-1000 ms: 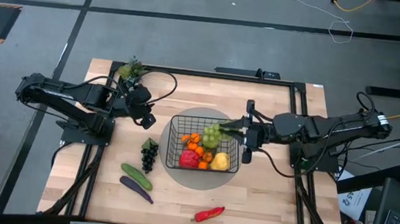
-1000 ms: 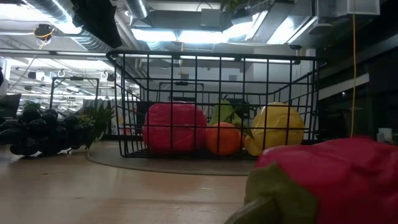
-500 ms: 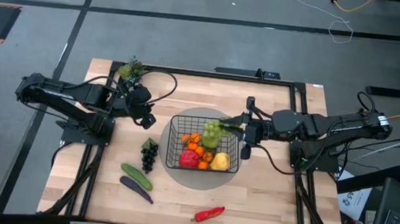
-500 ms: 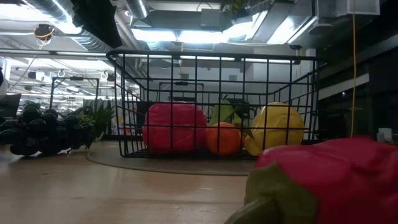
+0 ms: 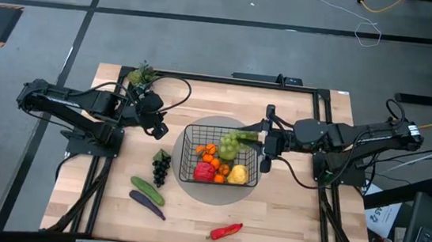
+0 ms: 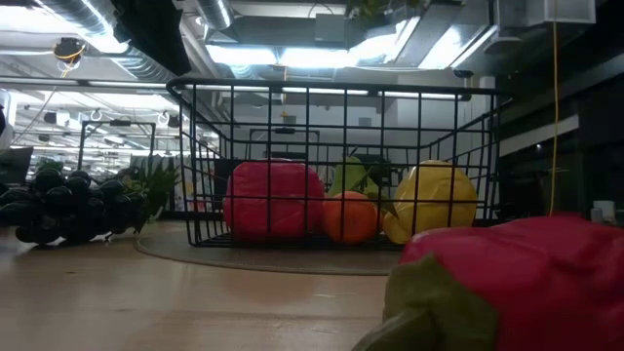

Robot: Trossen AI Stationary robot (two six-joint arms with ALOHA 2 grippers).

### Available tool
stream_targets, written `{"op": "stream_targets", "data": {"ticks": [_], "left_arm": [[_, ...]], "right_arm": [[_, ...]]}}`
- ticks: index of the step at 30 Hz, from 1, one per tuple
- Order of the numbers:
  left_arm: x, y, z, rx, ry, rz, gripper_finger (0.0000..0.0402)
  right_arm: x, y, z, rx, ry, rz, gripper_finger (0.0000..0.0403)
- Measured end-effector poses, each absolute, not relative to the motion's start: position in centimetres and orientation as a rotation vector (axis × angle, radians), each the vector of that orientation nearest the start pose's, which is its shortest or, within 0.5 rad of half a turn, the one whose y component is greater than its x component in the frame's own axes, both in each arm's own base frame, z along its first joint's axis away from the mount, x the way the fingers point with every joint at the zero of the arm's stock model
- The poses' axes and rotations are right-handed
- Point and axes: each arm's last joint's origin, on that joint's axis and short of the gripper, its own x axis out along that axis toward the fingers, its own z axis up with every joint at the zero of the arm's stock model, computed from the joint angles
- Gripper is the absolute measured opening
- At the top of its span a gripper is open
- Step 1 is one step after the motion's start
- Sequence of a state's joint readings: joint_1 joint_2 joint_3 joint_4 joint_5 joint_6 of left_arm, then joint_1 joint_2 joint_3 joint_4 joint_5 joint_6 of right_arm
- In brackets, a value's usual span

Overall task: Build produce basket
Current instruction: Put the green grapes into the black wire basket, then put the red chili pepper into the black wire basket

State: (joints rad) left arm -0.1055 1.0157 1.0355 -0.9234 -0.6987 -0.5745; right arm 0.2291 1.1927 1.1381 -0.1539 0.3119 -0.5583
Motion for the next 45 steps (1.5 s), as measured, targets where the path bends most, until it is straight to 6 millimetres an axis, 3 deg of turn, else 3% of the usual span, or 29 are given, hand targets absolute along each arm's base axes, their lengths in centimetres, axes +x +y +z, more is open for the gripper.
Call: {"op": "stream_targets", "data": {"ticks": [7,31,36,45], "left_arm": [[18.12,-0.05,32.21,-0.167,0.649,0.764,0.0128],[18.12,-0.04,32.21,-0.167,0.649,0.764,0.0128],[18.12,-0.05,32.20,-0.170,0.650,0.762,0.0128],[18.08,-0.36,32.06,-0.224,0.667,0.728,0.0128]], "right_arm": [[25.88,5.12,37.59,-0.607,0.218,-0.025,0.0169],[25.86,5.12,37.49,-0.603,0.229,-0.022,0.0170],[25.78,5.10,37.23,-0.458,0.253,-0.033,0.0170],[26.14,5.18,36.91,-0.449,0.266,-0.033,0.0170]]}}
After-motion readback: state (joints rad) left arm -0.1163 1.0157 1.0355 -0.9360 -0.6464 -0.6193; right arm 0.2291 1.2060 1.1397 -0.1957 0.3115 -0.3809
